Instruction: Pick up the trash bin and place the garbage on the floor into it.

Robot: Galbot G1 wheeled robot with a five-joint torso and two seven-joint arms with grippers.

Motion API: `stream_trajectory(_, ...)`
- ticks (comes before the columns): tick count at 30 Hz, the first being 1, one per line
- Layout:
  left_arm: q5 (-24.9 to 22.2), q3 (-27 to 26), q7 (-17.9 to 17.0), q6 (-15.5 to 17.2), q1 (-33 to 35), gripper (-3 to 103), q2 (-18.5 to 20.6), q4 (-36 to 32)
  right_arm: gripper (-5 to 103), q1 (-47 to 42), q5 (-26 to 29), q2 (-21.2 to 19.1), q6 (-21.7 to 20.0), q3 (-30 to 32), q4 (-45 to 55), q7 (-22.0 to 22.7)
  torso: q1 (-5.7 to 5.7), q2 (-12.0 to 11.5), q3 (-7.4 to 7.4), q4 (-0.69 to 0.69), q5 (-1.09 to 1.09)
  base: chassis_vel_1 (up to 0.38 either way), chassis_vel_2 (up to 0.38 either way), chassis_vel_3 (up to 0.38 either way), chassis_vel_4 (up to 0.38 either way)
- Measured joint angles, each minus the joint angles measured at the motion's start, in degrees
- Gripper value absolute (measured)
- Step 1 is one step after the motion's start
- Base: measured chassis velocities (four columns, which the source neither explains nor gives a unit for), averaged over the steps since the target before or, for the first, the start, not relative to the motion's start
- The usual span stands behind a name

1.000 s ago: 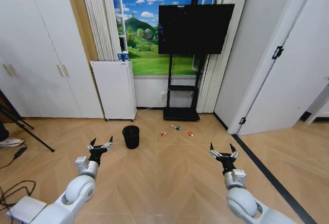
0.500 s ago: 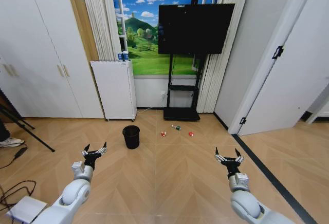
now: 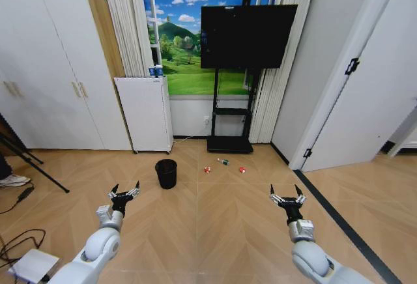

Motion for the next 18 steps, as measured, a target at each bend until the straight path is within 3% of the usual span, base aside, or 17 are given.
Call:
stream_trajectory(9, 0.42, 0.25, -0.21, 0.02, 0.51, 100, -0.51, -0.3, 100, 0.33, 0.0, -0.12, 0.96, -0.25, -0.47, -0.52, -0.01, 0.0, 0.0, -0.01, 0.0, -0.066, 0.054, 0.056, -0.058)
stream_trajectory(18, 0.22, 0.52, -0.33, 0.02, 0.63, 100, -0.5, -0.74, 100, 0.39, -0.02, -0.1, 1.4, -0.4, -0.49, -0.7, 0.0, 0.0, 0.01, 0.01, 0.0, -0.205, 0.218, 0.209, -0.211)
